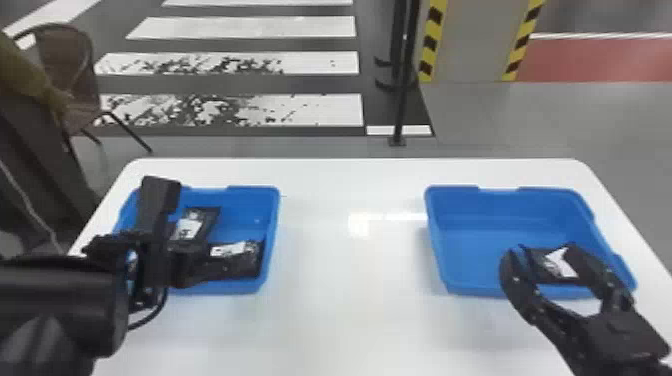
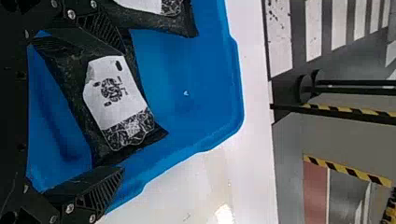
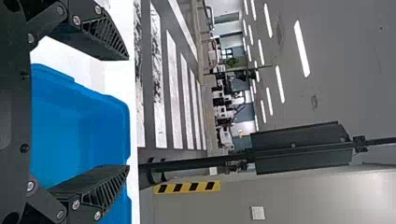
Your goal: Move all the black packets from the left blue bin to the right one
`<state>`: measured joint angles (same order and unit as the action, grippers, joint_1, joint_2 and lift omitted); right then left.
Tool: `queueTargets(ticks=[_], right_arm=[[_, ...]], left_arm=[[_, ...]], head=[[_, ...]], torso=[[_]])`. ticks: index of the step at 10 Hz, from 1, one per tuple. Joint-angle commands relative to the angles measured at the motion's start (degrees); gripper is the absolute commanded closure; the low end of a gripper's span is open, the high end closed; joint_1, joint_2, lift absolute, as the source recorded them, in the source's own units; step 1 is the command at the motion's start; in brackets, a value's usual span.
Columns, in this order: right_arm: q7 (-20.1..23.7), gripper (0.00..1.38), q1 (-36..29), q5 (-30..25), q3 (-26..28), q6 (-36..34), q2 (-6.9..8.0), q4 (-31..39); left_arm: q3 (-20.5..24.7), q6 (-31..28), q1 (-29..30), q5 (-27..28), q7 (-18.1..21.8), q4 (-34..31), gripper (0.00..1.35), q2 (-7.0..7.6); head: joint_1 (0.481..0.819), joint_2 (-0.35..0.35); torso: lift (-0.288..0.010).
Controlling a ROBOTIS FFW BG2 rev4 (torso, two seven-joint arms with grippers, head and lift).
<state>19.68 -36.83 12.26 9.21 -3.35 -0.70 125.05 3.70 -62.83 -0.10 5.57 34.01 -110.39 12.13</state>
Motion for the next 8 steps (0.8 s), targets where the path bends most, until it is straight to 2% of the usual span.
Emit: queueTargets(ticks=[1,3,7,8], right_arm=[[0.00,0.21,0.13,0.53,-0.18,-0.31,0.00,-0.39],[0.00,0.21,0.55,1.22,-0.29,-0.59,0.00,-0.81],[0.00,0.21,0.83,2.25,-0.64,-1.57,0.00,-1.66],[0.09,0.21,0.98,2.48,-0.75,-1.85,0.00,-1.94]], left_arm=[[-0.95,-4.66,-1.17,0.48,0.00,0.35,0.17,0.44],[-1.75,-6.49,-2.86,1.17,0.00,3.02,0.17,0.88],[-2.32,-5.08,-5.95,1.63,0.00,9.63,0.17,0.79],[-2.44,-3.96,-7.08,1.63,0.00,12.30,0.23,0.71]], head=[[0.695,0.026],[0.695,0.032],[0.695,0.045],[0.695,0.048]], torso=[[-0.140],[-0.140],[-0.140],[-0.140]])
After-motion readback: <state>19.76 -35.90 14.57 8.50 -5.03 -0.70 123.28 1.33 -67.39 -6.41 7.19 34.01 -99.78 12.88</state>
